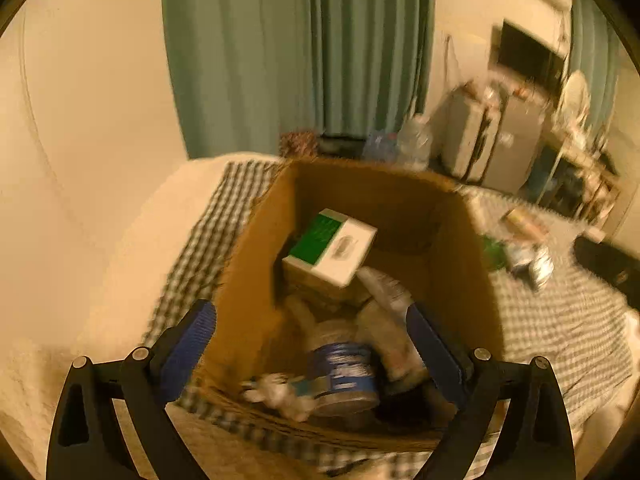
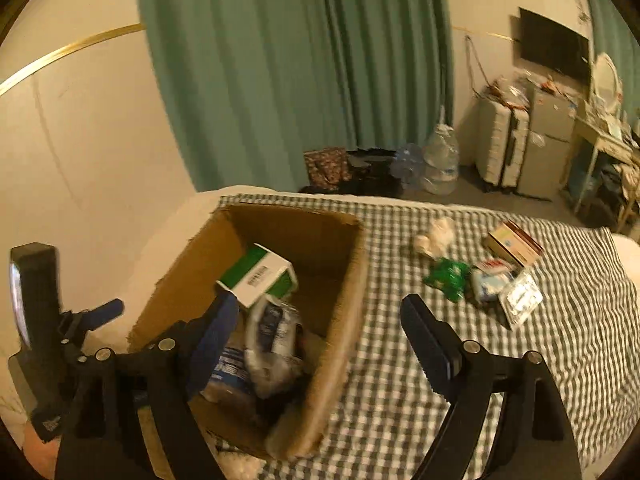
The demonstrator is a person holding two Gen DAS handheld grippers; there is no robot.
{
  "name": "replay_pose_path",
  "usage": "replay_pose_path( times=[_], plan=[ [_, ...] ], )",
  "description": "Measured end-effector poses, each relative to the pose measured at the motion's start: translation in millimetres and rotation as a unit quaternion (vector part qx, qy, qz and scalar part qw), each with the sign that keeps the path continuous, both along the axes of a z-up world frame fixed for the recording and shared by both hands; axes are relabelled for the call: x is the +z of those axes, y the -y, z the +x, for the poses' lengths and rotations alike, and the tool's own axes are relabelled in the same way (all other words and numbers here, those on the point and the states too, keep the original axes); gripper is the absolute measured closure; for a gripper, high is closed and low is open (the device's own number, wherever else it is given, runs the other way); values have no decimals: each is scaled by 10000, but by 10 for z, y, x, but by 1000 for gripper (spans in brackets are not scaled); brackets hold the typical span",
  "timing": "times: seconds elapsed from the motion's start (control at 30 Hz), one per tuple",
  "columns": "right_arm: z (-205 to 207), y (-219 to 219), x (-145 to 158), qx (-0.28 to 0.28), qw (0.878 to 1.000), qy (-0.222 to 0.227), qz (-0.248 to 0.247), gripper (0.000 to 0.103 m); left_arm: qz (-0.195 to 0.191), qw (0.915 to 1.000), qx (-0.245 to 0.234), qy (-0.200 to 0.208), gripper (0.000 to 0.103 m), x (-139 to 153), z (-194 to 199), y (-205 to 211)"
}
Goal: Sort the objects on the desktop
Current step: 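Lower the printed foil packet into the box and open the right tool, then withdraw both tools from the box back over the cloth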
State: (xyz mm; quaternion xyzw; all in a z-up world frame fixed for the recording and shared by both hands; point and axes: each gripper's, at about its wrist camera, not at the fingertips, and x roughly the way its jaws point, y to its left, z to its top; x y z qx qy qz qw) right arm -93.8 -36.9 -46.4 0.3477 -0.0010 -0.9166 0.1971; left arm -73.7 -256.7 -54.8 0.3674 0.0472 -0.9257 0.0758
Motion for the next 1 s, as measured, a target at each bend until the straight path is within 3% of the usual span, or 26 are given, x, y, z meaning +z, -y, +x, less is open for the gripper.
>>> replay_pose_path(
  times=[0.17,0.4,0.53,0.77,0.87,1.0],
  plan=[
    [47,-473,9,-426,9990,-4,123,19,319,9979,-544,-159,0,111,113,-408],
    [105,-1258,152,-1054,9941,-31,-265,19,4,9929,-1170,-206,0,75,272,-1136],
    [86,-1679,48,-1274,9917,17,-167,19,-18,9905,-1367,-110,0,-39,313,-1485],
    [-94,-2231,-438,-1621,9839,518,-549,19,-221,9940,-1071,-96,0,-306,208,-1916],
    [-161,-2353,-697,-1671,9824,671,-497,19,-81,9969,-780,-95,0,-486,75,-1991],
    [-324,-2501,-1037,-1726,9802,891,-380,19,90,9977,-646,193,0,-771,-287,-2131]
  ],
)
